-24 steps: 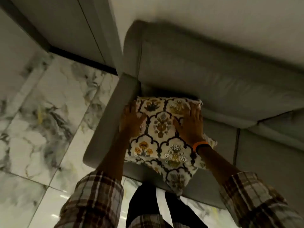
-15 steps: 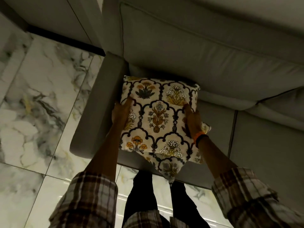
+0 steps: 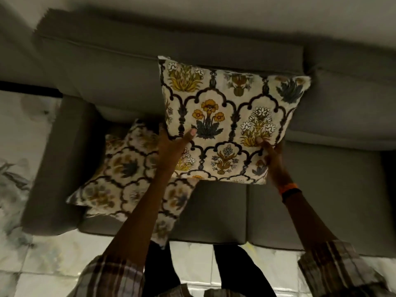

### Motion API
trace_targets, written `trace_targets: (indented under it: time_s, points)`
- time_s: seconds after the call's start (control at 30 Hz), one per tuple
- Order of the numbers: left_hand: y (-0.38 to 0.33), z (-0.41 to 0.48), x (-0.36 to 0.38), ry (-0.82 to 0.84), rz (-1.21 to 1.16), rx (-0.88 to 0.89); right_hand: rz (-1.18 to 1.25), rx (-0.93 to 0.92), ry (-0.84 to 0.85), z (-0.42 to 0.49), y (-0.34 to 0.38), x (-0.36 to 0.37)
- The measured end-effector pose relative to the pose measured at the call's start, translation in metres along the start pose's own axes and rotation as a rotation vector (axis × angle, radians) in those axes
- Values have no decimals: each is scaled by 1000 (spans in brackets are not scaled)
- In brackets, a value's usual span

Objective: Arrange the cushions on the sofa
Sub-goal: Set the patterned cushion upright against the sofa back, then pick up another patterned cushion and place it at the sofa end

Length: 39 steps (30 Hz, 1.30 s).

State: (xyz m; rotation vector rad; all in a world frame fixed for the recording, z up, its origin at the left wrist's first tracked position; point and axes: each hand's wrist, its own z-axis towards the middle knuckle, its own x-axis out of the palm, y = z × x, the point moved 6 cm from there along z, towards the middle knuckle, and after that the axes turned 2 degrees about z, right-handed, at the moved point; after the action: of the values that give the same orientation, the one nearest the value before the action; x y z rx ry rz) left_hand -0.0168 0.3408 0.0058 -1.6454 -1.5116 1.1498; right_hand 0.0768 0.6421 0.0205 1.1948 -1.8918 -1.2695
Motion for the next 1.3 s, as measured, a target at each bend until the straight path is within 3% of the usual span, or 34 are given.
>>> trace_targets:
  time_s: [0.2, 0.4, 0.6, 0.77, 0.93, 1.03, 1.2, 1.3]
  points:
    - [12, -7, 150, 185, 85, 61, -123, -57, 20, 74, -16, -137]
    - [80, 12, 240, 398, 170, -49, -228, -35, 130, 133, -85, -189]
    - [101, 22, 254, 258, 111, -19, -205, -82, 130, 145, -96, -188]
    - [100, 20, 242, 154, 176, 54, -142, -9, 12, 138, -114, -194]
    - [111, 27, 210, 81, 464, -37, -122, 288, -297, 92, -155, -172]
    - [102, 15, 173, 55, 542, -46, -248, 370, -186, 57, -177, -118]
    - [88, 6, 51, -85, 831, 67, -438, 333, 91, 5, -185, 26]
    - [95, 16, -49, -153, 889, 114, -332, 422, 198, -40, -200, 109]
